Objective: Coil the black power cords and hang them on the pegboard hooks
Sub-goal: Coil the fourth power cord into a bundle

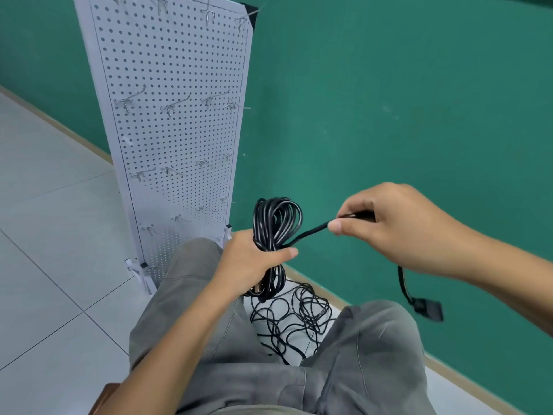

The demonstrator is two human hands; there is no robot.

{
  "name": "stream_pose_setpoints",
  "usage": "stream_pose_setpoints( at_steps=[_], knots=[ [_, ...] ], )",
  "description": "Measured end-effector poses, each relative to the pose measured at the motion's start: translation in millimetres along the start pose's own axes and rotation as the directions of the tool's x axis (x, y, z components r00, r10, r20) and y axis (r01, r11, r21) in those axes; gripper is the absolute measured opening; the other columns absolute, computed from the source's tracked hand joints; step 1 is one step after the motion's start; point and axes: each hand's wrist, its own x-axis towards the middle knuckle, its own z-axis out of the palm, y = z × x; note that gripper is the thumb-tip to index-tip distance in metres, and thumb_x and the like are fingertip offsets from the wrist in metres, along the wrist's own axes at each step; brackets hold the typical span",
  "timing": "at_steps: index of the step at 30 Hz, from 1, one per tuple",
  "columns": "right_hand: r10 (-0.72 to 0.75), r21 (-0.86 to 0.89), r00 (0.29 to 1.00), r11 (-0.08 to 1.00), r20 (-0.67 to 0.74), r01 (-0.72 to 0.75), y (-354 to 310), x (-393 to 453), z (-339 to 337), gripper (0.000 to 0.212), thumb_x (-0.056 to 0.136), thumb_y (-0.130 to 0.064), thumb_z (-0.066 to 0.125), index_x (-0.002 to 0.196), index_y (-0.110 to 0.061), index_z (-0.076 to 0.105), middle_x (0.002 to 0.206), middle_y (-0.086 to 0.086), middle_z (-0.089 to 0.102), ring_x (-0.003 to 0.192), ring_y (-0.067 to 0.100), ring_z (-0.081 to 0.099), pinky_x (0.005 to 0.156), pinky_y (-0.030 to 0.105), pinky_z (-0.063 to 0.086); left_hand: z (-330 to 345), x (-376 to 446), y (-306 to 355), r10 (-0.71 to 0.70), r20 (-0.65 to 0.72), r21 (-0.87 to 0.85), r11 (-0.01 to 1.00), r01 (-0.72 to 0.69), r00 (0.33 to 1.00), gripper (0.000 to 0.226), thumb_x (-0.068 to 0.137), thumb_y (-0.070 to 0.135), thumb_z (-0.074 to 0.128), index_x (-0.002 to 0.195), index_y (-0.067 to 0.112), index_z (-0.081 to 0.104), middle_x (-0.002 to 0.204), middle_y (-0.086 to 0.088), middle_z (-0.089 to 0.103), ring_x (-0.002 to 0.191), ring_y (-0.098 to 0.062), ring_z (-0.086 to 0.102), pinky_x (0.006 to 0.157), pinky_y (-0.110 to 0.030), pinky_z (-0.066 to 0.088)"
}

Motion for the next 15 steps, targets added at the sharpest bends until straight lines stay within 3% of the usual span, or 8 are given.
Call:
stream_pose_setpoints(
  at_steps=[3,5,7,10,15],
  knots=[
    [-0.086,-0.059,0.996,0.995,-0.005,0.085,-10.4,13.9,-11.2,0.021,0.091,-0.038,0.07,0.081,-0.02,0.075,0.063,-0.009,0.064,0.06,0.005,0.054,0.056,0.015,0.04,9.3,-8.8,12.1,0.07,0.065,0.114,0.99,-0.077,0.995,0.041,0.08,0.037,0.086,0.058,0.025,0.053,0.051,0.015,0.048,0.051,-0.003,0.043,0.055,-0.022,0.036],
    [-0.128,-0.08,0.992,0.988,0.016,0.129,-16.9,26.4,-17.5,0.021,0.091,-0.037,0.072,0.081,-0.019,0.075,0.069,-0.006,0.069,0.062,0.009,0.061,0.062,0.024,0.048,14.3,-15.6,17.7,0.112,0.118,0.138,0.982,-0.128,0.987,0.044,0.084,0.037,0.083,0.06,0.023,0.049,0.051,0.013,0.045,0.05,-0.005,0.04,0.052,-0.018,0.033],
    [-0.158,-0.064,0.986,0.985,0.045,0.16,-22.5,39.6,-22.7,0.02,0.09,-0.037,0.074,0.081,-0.019,0.074,0.071,-0.002,0.071,0.063,0.018,0.065,0.062,0.031,0.051,18.0,-21.2,23.7,0.137,0.165,0.164,0.973,-0.164,0.977,0.039,0.085,0.046,0.08,0.066,0.022,0.055,0.056,0.007,0.051,0.055,-0.011,0.046,0.057,-0.025,0.042],
    [-0.2,-0.031,0.977,0.979,0.072,0.203,-27.0,63.8,-29.1,0.014,0.089,-0.03,0.078,0.084,-0.017,0.076,0.075,-0.007,0.073,0.068,0.006,0.063,0.065,0.019,0.048,21.5,-27.3,33.0,0.182,0.216,0.195,0.955,-0.225,0.959,0.04,0.084,0.059,0.072,0.073,0.023,0.06,0.068,-0.001,0.06,0.066,-0.019,0.056,0.073,-0.042,0.052],
    [-0.196,0.166,0.958,0.973,0.207,0.163,-19.7,101.7,-26.5,0.005,0.089,-0.013,0.078,0.089,-0.009,0.077,0.086,0.002,0.076,0.073,0.004,0.061,0.077,0.019,0.05,22.0,-40.4,51.7,0.312,0.25,0.13,0.927,-0.351,0.917,0.045,0.081,0.066,0.062,0.077,0.021,0.059,0.071,-0.004,0.058,0.067,-0.022,0.054,0.07,-0.046,0.051]
  ],
)
